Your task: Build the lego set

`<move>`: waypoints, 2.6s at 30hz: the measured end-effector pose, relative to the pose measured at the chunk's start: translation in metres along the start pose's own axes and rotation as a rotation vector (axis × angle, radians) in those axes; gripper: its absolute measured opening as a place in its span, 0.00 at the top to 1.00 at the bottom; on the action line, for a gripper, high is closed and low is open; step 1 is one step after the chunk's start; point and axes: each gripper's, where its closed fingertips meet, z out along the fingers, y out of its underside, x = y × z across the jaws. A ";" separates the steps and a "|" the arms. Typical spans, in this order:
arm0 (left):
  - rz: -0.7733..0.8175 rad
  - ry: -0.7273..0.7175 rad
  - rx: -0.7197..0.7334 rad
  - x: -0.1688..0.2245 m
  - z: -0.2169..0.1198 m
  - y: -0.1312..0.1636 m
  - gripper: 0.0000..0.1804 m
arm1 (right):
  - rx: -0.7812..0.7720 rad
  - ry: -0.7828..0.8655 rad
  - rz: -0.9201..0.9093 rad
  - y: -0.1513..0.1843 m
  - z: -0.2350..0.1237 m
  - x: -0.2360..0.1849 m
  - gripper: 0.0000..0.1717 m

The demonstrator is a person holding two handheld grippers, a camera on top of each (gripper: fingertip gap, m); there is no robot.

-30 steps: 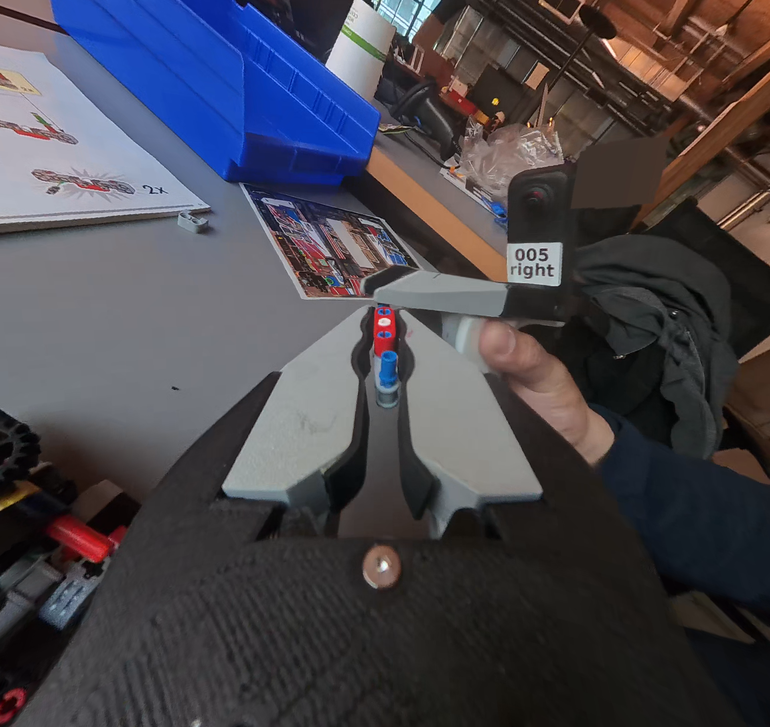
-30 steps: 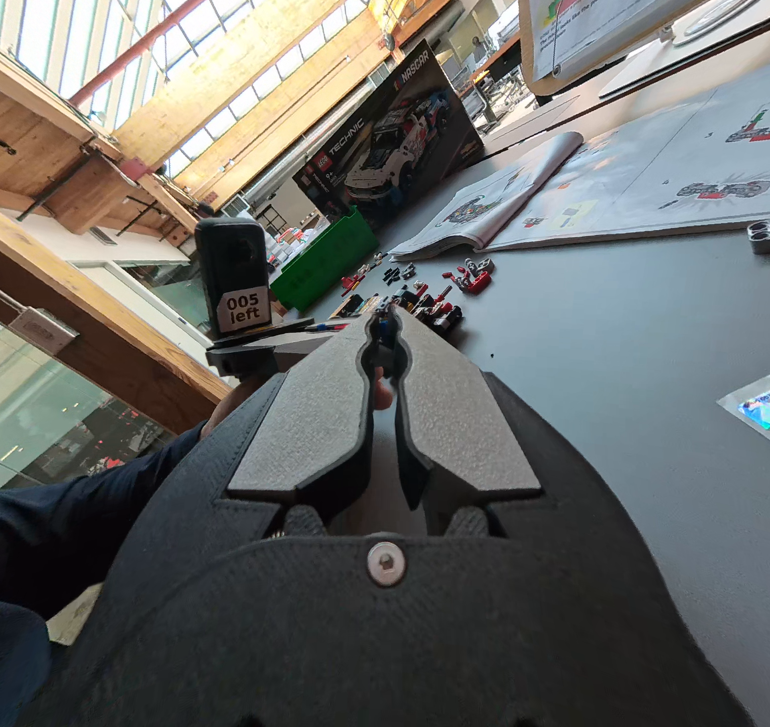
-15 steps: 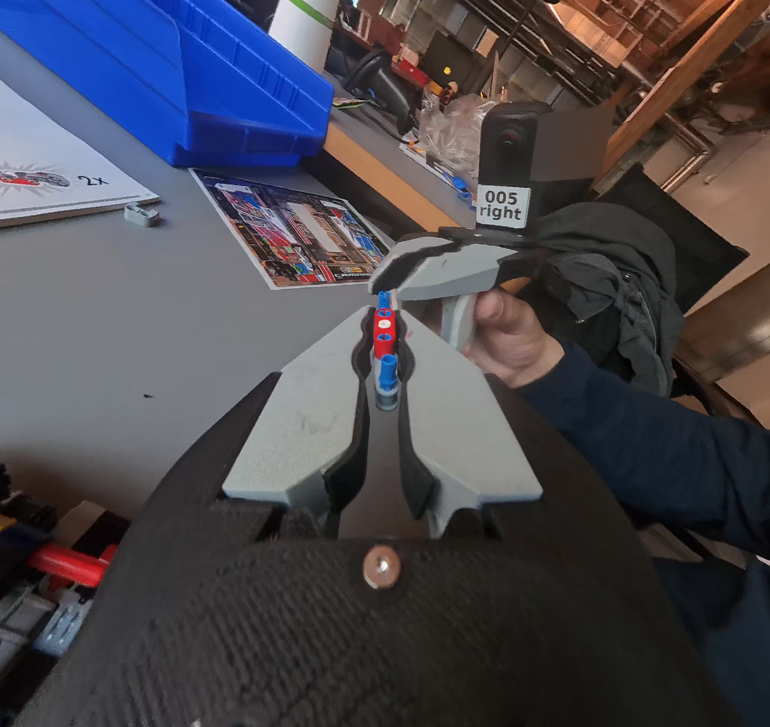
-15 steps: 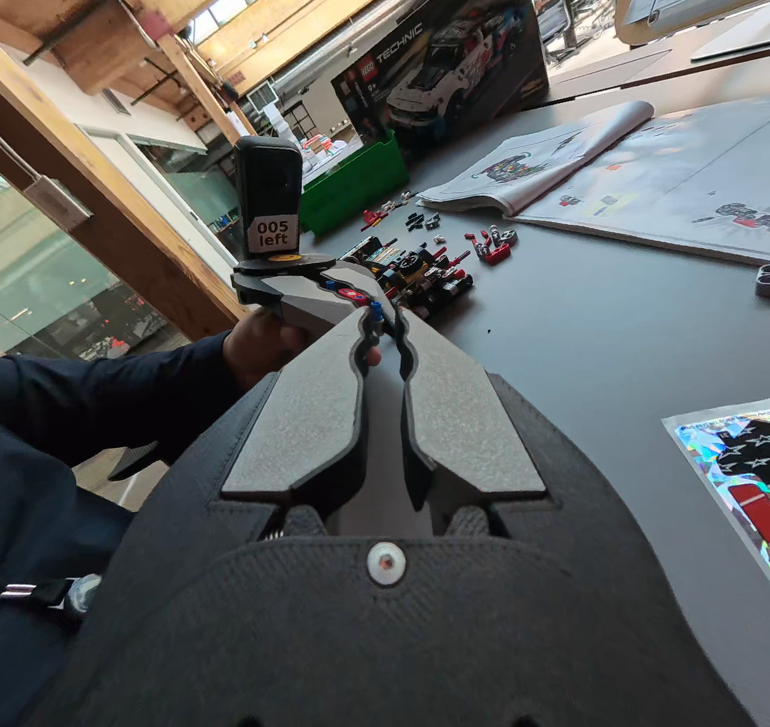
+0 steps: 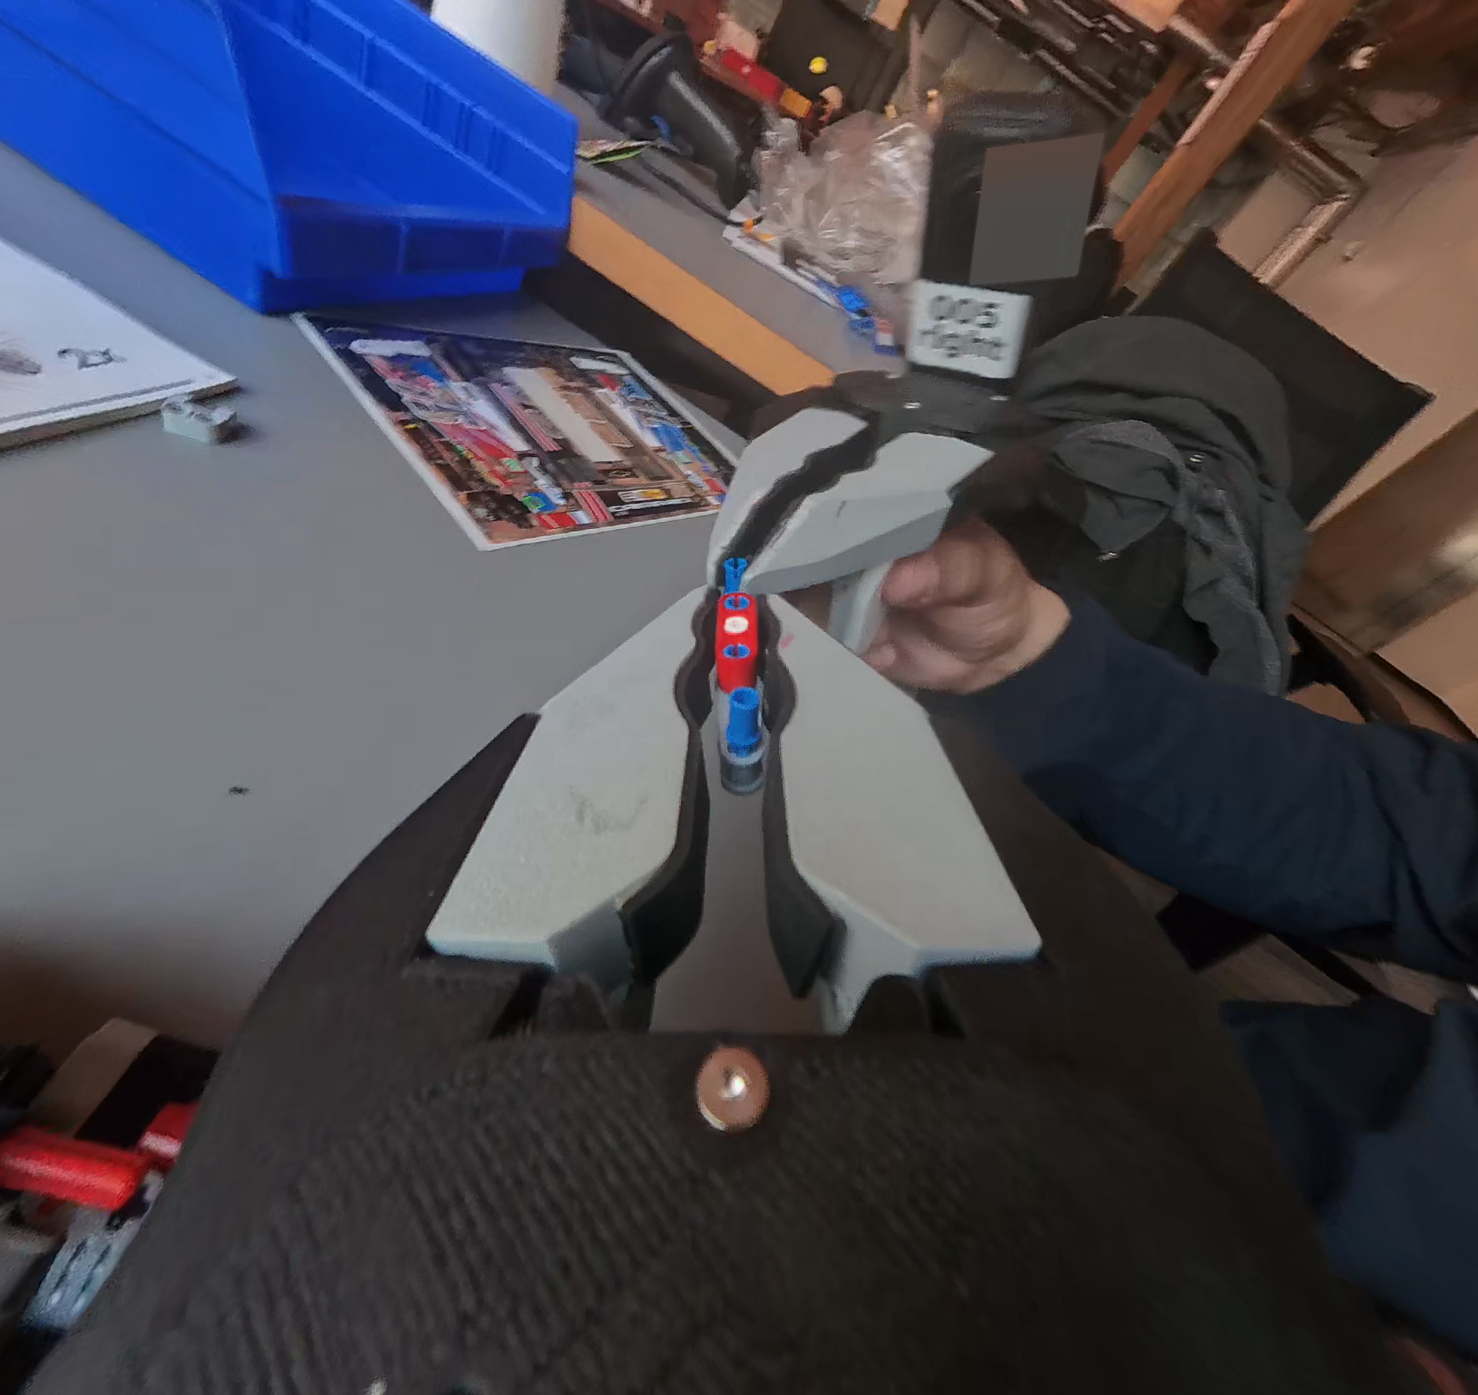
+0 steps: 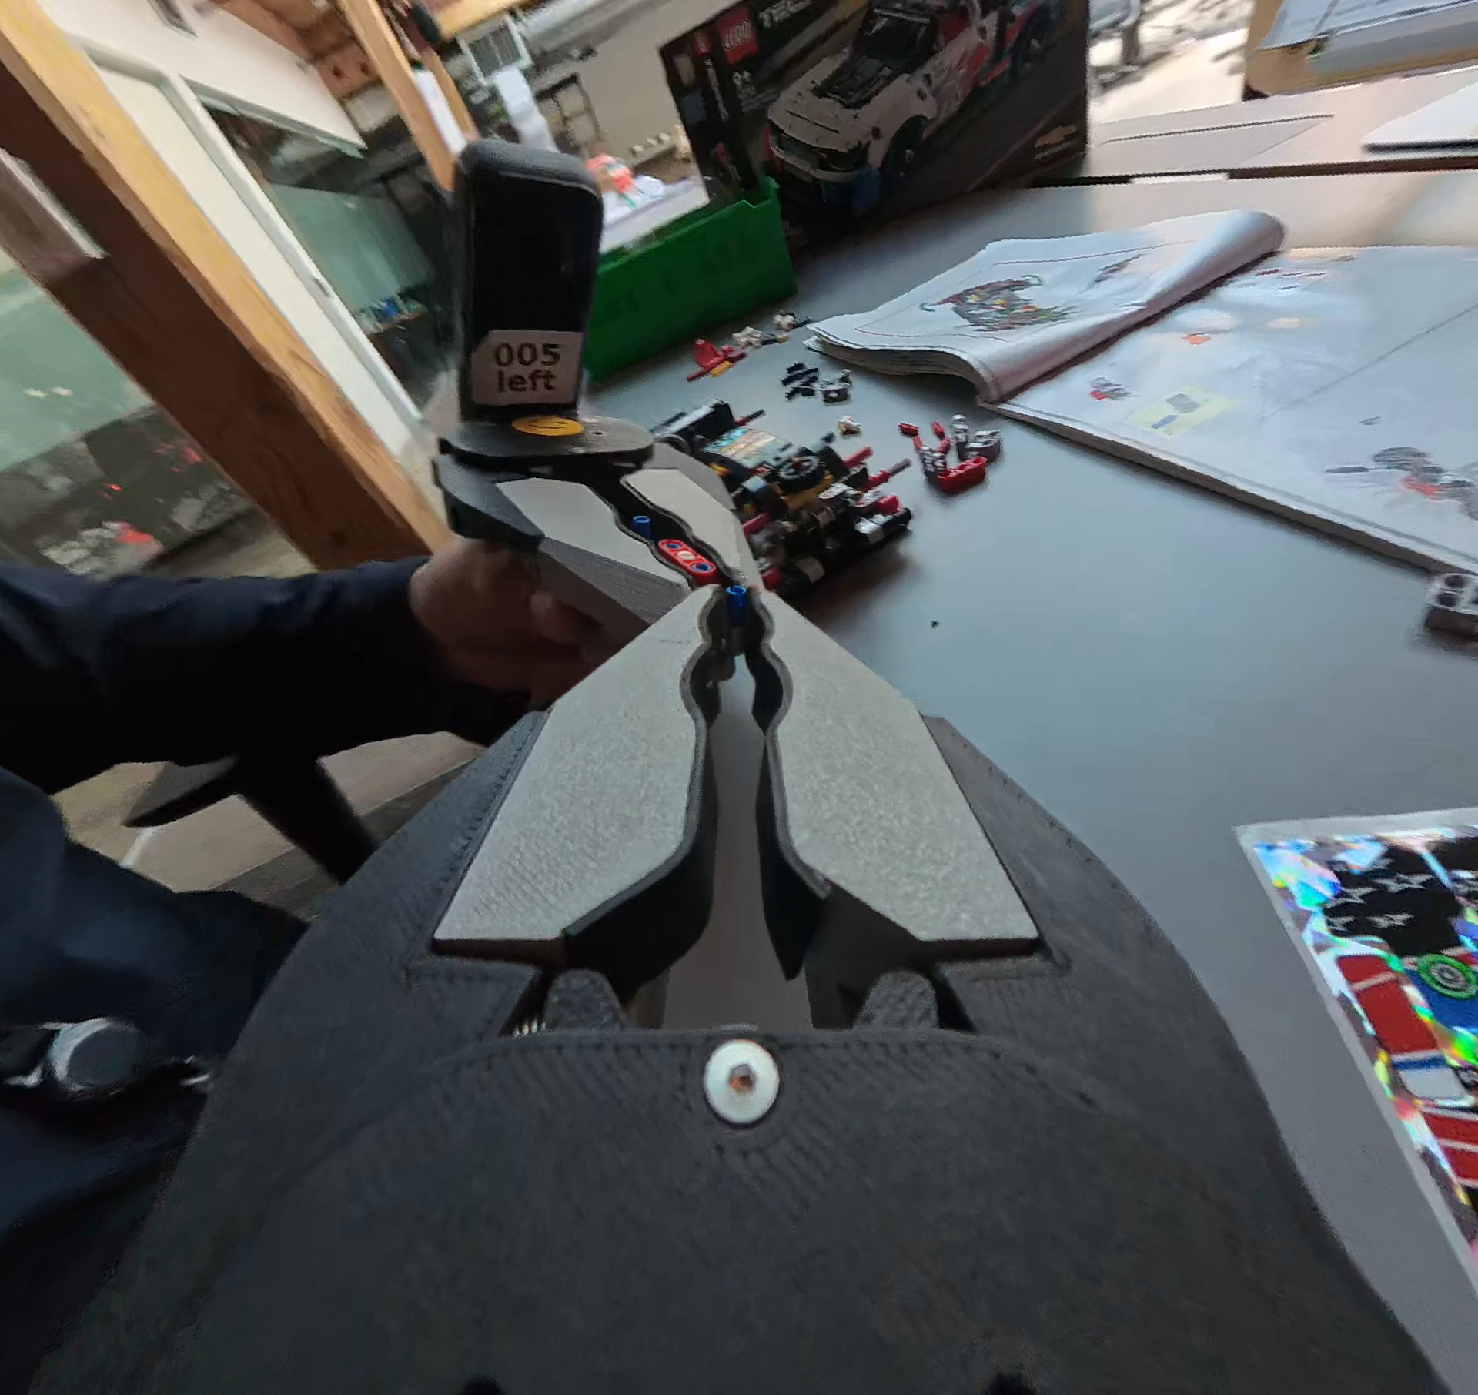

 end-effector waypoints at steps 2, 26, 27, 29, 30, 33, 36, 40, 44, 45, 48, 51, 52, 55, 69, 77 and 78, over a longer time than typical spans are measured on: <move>-0.038 -0.048 0.030 -0.007 0.000 -0.003 0.97 | 0.011 0.074 0.008 -0.003 0.005 0.007 1.00; -0.085 -0.104 0.026 0.011 0.017 0.014 0.97 | 0.431 0.200 0.163 -0.047 -0.011 0.044 1.00; -0.095 -0.088 0.029 0.011 0.017 0.013 0.97 | 0.431 0.192 0.171 -0.046 -0.011 0.044 1.00; -0.080 -0.057 0.028 0.016 0.017 0.012 0.97 | 0.446 0.150 0.206 -0.047 -0.015 0.043 1.00; -0.058 -0.046 0.024 0.018 0.017 0.011 0.97 | 0.443 0.129 0.232 -0.046 -0.016 0.044 1.00; 0.094 -0.070 -0.060 0.016 0.013 0.013 0.97 | 0.370 0.118 0.234 -0.040 -0.018 0.042 1.00; 0.256 -0.119 -0.178 0.004 0.004 0.021 0.97 | 0.103 0.111 0.296 -0.009 -0.007 0.043 1.00; 0.342 -0.115 -0.308 -0.003 -0.003 0.040 0.98 | -0.226 0.214 0.206 0.034 -0.004 0.051 1.00; 0.339 -0.147 -0.312 -0.009 -0.007 0.040 0.98 | -0.390 0.316 0.141 0.056 -0.006 0.061 0.93; 0.337 -0.154 -0.317 -0.011 -0.008 0.041 0.98 | -0.405 0.330 0.134 0.058 -0.007 0.063 0.90; 0.365 -0.207 -0.394 -0.020 -0.012 0.051 0.98 | -0.441 0.322 0.164 0.065 -0.011 0.062 0.86; 0.425 -0.292 -0.488 -0.033 -0.017 0.062 0.97 | -0.385 0.288 0.228 0.058 -0.019 0.058 0.86; 0.445 -0.312 -0.510 -0.035 -0.017 0.065 0.97 | -0.323 0.285 0.233 0.050 -0.022 0.059 0.85; 0.482 -0.348 -0.539 -0.038 -0.017 0.069 0.97 | -0.336 0.291 0.226 0.054 -0.030 0.059 0.81; 0.622 -0.467 -0.543 -0.046 -0.019 0.066 0.97 | -0.290 0.359 0.085 0.043 -0.040 0.056 0.86; 0.620 -0.477 -0.540 -0.048 -0.019 0.066 0.97 | -0.476 0.408 0.070 0.071 -0.042 0.064 0.95; 0.619 -0.476 -0.540 -0.048 -0.019 0.066 0.97 | -0.442 0.417 0.054 0.064 -0.042 0.063 0.92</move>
